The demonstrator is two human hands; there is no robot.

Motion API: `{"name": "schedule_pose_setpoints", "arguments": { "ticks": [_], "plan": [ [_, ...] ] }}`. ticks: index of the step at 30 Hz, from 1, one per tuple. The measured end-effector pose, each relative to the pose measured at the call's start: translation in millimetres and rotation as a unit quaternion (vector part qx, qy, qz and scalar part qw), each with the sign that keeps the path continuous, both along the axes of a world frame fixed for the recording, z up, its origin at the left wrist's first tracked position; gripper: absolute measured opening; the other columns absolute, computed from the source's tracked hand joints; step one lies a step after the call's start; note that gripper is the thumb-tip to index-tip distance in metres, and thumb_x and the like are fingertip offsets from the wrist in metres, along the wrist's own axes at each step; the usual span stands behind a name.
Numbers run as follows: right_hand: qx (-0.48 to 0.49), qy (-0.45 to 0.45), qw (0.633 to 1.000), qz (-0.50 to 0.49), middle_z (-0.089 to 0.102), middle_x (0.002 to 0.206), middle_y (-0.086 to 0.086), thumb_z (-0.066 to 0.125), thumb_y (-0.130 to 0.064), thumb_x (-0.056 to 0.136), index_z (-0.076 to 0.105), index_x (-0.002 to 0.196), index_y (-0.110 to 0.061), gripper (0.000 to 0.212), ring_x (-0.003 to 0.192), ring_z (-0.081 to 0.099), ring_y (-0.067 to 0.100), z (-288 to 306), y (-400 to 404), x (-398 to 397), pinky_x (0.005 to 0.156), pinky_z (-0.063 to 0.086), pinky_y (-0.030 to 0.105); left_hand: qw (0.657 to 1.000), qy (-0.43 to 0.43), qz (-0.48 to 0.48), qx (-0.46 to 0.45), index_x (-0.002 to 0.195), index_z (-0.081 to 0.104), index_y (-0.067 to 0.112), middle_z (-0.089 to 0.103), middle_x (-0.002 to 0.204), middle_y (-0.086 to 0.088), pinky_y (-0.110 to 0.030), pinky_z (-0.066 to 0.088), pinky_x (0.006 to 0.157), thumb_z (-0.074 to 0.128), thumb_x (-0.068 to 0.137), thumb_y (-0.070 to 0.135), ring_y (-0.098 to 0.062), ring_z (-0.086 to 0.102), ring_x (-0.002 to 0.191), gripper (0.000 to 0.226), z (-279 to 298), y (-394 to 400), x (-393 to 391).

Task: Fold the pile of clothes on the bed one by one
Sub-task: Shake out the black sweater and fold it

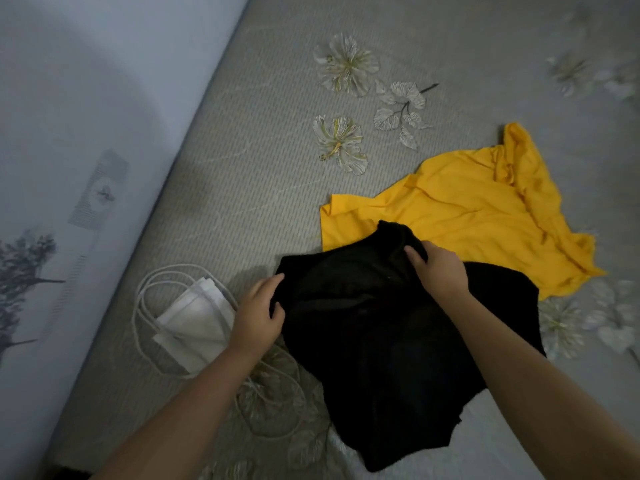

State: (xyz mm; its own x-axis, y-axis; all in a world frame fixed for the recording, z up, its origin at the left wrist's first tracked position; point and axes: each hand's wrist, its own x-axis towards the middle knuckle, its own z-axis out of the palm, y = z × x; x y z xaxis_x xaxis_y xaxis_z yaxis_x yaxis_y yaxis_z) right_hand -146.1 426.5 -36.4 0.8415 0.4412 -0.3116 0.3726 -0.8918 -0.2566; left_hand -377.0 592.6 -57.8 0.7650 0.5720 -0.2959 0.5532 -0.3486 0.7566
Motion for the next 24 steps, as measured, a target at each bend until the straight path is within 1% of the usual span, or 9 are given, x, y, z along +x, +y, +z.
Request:
{"name": "schedule_pose_setpoints", "arguments": {
  "ticks": [3, 5, 8, 12, 14, 18, 19, 21, 24],
  "plan": [
    [0.031, 0.019, 0.994, -0.103, 0.049, 0.061, 0.007, 0.043, -0.034, 0.095, 0.053, 0.077, -0.001, 0.038, 0.074, 0.058, 0.036, 18.2, -24.8, 12.2, 0.056, 0.033, 0.030, 0.996, -0.041, 0.032, 0.069, 0.118, 0.055, -0.006, 0.055, 0.118, -0.024, -0.034, 0.035, 0.092, 0.056, 0.082, -0.010, -0.038, 0.052, 0.110, 0.036, 8.0, 3.3, 10.6],
    [0.000, 0.041, 0.995, -0.088, 0.053, 0.068, 0.007, 0.045, -0.031, 0.094, 0.049, 0.071, -0.007, 0.034, 0.082, 0.058, 0.036, 25.4, -42.8, 18.2, 0.062, 0.036, 0.029, 0.996, -0.028, 0.022, 0.083, 0.119, 0.055, -0.005, 0.055, 0.119, -0.023, -0.034, 0.037, 0.090, 0.055, 0.085, -0.005, -0.037, 0.052, 0.110, 0.034, 9.6, 6.0, 20.1],
    [-0.075, 0.150, 0.986, -0.003, 0.063, 0.107, 0.012, 0.047, -0.033, 0.093, 0.061, 0.111, -0.009, 0.033, 0.102, 0.057, 0.028, 30.7, -61.2, 13.8, 0.078, 0.042, 0.028, 0.994, 0.054, -0.093, 0.033, 0.125, 0.053, 0.007, 0.057, 0.119, -0.012, -0.020, 0.035, 0.078, 0.048, 0.090, 0.003, -0.024, 0.054, 0.107, 0.035, 2.9, 1.4, 24.0],
    [-0.038, 0.151, 0.987, 0.038, 0.047, 0.133, 0.014, 0.048, -0.025, 0.094, 0.022, 0.144, -0.017, 0.057, 0.119, 0.046, 0.028, 34.4, -71.1, -2.6, 0.093, 0.037, 0.028, 0.981, 0.106, -0.157, -0.045, 0.122, 0.057, 0.012, 0.059, 0.118, -0.007, -0.015, 0.034, 0.076, 0.047, 0.089, 0.004, -0.018, 0.055, 0.105, 0.035, 2.5, -14.1, 16.1],
    [-0.014, 0.127, 0.988, 0.083, 0.036, 0.139, 0.018, 0.050, -0.011, 0.091, 0.016, 0.145, -0.017, 0.064, 0.125, 0.039, 0.031, 35.3, -68.4, -8.6, 0.099, 0.033, 0.032, 0.951, 0.194, -0.222, -0.092, 0.120, 0.058, 0.013, 0.058, 0.120, -0.006, -0.018, 0.037, 0.080, 0.046, 0.091, 0.008, -0.017, 0.054, 0.108, 0.032, 7.0, -19.4, 14.9],
    [-0.063, 0.206, 0.963, 0.159, 0.044, 0.132, 0.009, 0.049, -0.009, 0.087, 0.052, 0.129, -0.014, 0.042, 0.121, 0.042, 0.026, 32.1, -46.0, -10.5, 0.100, 0.036, 0.030, 0.831, 0.367, -0.414, -0.055, 0.120, 0.059, 0.016, 0.055, 0.125, -0.003, -0.021, 0.038, 0.084, 0.043, 0.093, 0.027, -0.017, 0.051, 0.112, 0.033, 18.7, -5.3, 33.4],
    [-0.070, 0.194, 0.965, 0.162, 0.049, 0.124, 0.007, 0.050, -0.015, 0.088, 0.060, 0.118, -0.012, 0.032, 0.115, 0.046, 0.025, 30.1, -43.3, -11.7, 0.094, 0.040, 0.032, 0.837, 0.369, -0.403, -0.013, 0.110, 0.062, 0.012, 0.059, 0.117, -0.005, -0.022, 0.038, 0.077, 0.042, 0.093, 0.031, -0.018, 0.054, 0.105, 0.032, 21.1, 2.9, 44.7],
    [-0.041, 0.172, 0.975, 0.136, 0.055, 0.100, 0.005, 0.052, -0.028, 0.089, 0.067, 0.091, -0.006, 0.027, 0.096, 0.053, 0.022, 26.4, -44.2, -17.6, 0.079, 0.044, 0.031, 0.911, 0.306, -0.267, 0.062, 0.093, 0.061, 0.009, 0.061, 0.102, -0.011, -0.026, 0.038, 0.071, 0.043, 0.093, 0.033, -0.024, 0.056, 0.094, 0.030, 22.0, 21.9, 69.2],
    [-0.115, 0.092, 0.980, 0.136, 0.039, 0.063, -0.002, 0.047, -0.049, 0.089, 0.047, 0.052, -0.009, 0.054, 0.069, 0.047, 0.017, 19.2, -55.1, -28.1, 0.058, 0.035, 0.028, 0.962, 0.215, -0.163, 0.048, 0.130, 0.042, 0.005, 0.048, 0.128, -0.017, -0.037, 0.040, 0.094, 0.049, 0.091, 0.023, -0.031, 0.047, 0.115, 0.043, 5.9, 29.6, 93.4]
  ]
}}
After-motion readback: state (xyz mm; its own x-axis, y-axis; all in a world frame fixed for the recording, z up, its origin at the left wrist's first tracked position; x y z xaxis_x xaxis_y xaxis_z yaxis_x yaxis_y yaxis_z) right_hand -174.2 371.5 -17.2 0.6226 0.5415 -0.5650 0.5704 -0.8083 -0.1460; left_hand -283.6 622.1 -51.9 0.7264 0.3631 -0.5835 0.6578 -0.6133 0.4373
